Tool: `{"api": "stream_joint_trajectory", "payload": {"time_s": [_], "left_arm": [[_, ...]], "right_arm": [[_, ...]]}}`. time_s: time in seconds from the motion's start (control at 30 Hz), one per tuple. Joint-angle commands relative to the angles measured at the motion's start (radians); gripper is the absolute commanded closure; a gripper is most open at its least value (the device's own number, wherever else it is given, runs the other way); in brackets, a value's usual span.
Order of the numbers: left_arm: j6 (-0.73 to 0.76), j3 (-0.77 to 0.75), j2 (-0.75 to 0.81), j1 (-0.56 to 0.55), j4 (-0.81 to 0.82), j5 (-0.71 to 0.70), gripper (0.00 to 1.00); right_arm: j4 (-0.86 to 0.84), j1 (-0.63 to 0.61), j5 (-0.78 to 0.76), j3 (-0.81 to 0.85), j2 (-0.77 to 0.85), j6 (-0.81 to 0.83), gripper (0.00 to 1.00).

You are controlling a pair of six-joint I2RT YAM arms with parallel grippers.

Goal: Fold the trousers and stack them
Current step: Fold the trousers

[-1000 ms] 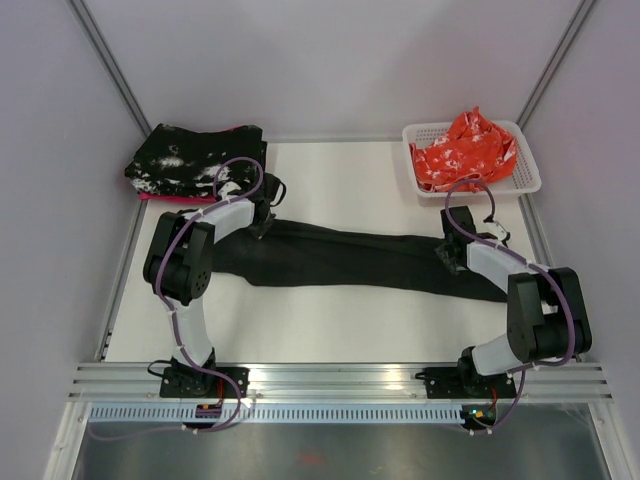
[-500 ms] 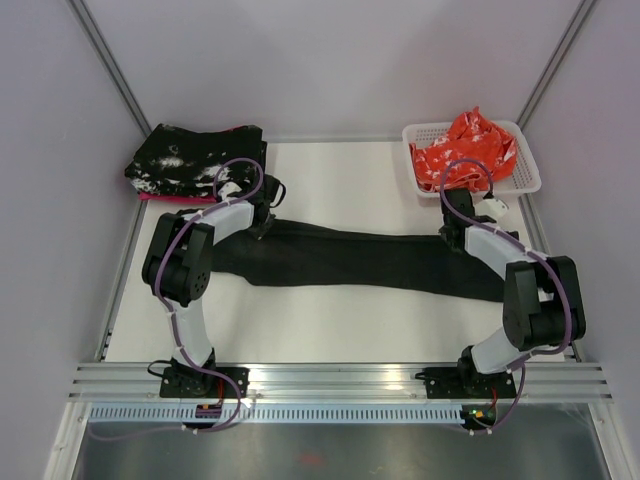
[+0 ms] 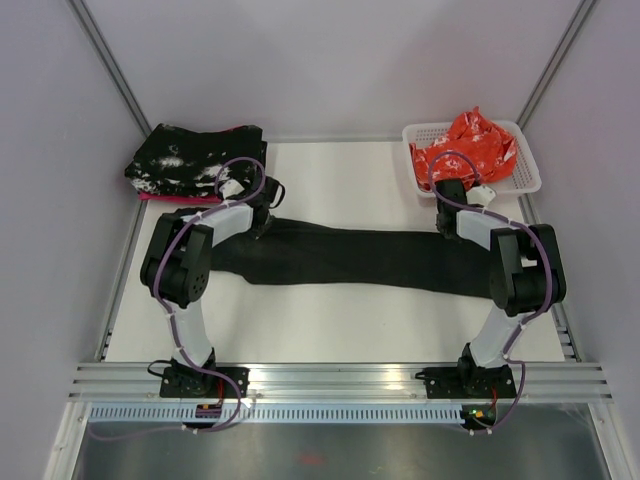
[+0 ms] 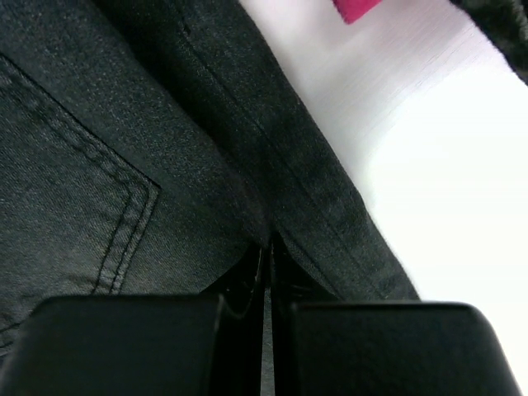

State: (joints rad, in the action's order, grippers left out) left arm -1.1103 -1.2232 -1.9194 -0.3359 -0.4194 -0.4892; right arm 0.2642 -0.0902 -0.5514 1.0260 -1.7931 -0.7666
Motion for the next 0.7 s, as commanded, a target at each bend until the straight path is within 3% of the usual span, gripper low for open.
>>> {"api": "stream_joint_trajectory", "payload": {"time_s": [0.0, 0.03, 0.13, 0.17, 0.23, 0.27, 0.33, 0.43, 0.53, 0.67], "left_arm": [[0.118, 0.019, 0.056, 0.020, 0.068, -0.114, 0.98], [0.130, 0.016, 0.057, 0.020, 0.073, -0.114, 0.98], [0.179, 0.013, 0.077, 0.020, 0.093, -0.106, 0.88], [0.200, 0.010, 0.088, 0.018, 0.090, -0.100, 0.60], [0.245, 0.001, 0.147, 0.020, 0.087, -0.080, 0.28], [0.316, 0.002, 0.173, 0.020, 0.097, -0.046, 0.01], [0.468, 0.013, 0.259, 0.020, 0.157, 0.006, 0.00], [0.568, 0.031, 0.336, 0.020, 0.157, 0.058, 0.00], [0.548, 0.079, 0.420, 0.020, 0.101, 0.037, 0.01], [0.498, 0.218, 0.525, 0.020, 0.131, 0.064, 0.11]], "right_arm": [[-0.080, 0.009, 0.010, 0.009, 0.018, 0.081, 0.71], [-0.083, 0.009, 0.024, 0.011, 0.027, 0.101, 0.69], [-0.083, 0.009, 0.100, 0.025, 0.060, 0.150, 0.45], [-0.077, 0.009, 0.122, 0.034, 0.069, 0.168, 0.39], [-0.044, 0.009, 0.225, 0.068, 0.096, 0.228, 0.28], [-0.027, 0.009, 0.267, 0.080, 0.110, 0.286, 0.26], [0.025, 0.010, 0.338, 0.100, 0.164, 0.308, 0.24], [0.053, 0.010, 0.396, 0.077, 0.270, 0.325, 0.23], [0.066, 0.010, 0.459, 0.025, 0.375, 0.331, 0.23], [0.087, 0.009, 0.532, -0.059, 0.478, 0.354, 0.25]]}}
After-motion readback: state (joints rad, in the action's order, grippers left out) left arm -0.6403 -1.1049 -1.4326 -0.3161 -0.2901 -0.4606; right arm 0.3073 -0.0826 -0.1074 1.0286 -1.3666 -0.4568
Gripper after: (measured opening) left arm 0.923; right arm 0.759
